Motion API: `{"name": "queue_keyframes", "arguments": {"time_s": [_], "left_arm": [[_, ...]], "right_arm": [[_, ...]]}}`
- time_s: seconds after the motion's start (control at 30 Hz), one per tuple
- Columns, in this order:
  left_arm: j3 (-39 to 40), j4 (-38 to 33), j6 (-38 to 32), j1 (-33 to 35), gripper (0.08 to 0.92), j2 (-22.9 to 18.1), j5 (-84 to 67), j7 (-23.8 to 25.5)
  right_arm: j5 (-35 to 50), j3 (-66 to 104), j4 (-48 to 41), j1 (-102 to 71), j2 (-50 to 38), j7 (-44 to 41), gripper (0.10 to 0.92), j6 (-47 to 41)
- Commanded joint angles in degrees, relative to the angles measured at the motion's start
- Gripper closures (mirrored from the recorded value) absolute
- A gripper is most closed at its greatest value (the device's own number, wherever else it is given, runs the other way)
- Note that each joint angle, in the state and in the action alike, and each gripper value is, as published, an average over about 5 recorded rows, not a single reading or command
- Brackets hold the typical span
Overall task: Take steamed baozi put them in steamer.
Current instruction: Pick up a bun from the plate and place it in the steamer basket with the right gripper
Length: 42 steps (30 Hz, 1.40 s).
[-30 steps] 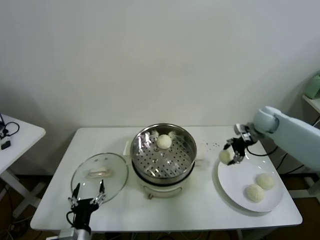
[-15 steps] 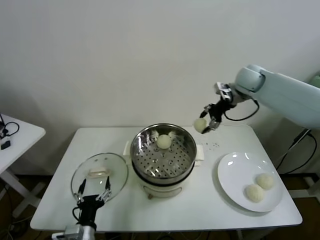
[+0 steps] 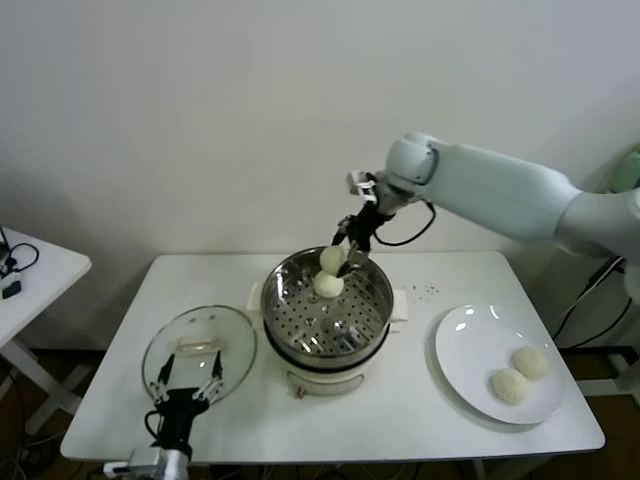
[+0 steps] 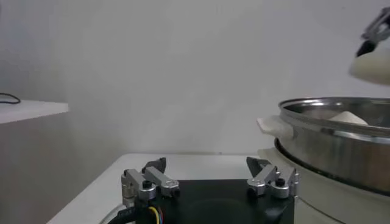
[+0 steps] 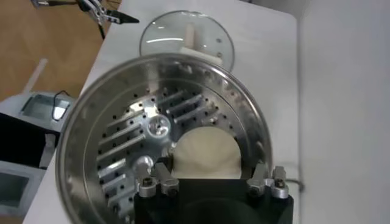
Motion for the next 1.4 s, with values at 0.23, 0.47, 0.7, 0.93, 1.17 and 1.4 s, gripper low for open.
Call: {"name": "queue_keyframes", "arguments": {"time_s": [0.23,0.47,0.7,0.93,1.17,1.4], "left_arm": [[-0.09,0.38,-0.59,0.3,0.177,0.53,0.61,0.51],[0.0,0.78,-0.9,0.42,0.177,0.45,0.47,0.49],[-0.04,1.16,-1.16,0.52,0.177,0.41,0.36,0.44],[0.09,1.29,-1.11,0.39,0.177,0.08,0.47,0.35],[0.06,1.34,-1.13,0.43,0.177,-0.09,0.44,0.28],[-0.04,1.29,-1.2,0.78,0.177,-0.22,0.33,0.19]], "right_arm": [[-1.23,-1.65,-3.29,-5.82,10.05,0.17,0.313,-0.23],[-3.11,-1.61,-4.09,-7.22,10.31,0.18,0.313,-0.07],[-4.25,-1.11,-5.55,-8.53,11.2,0.25,0.314,0.2],[-4.98,-0.53,-6.16,-9.57,11.67,0.51,0.312,0.36],[-5.52,0.21,-6.37,-9.87,11.5,0.46,0.216,0.93],[-4.79,-0.13,-2.72,-5.7,7.73,-1.09,0.203,1.93]]}}
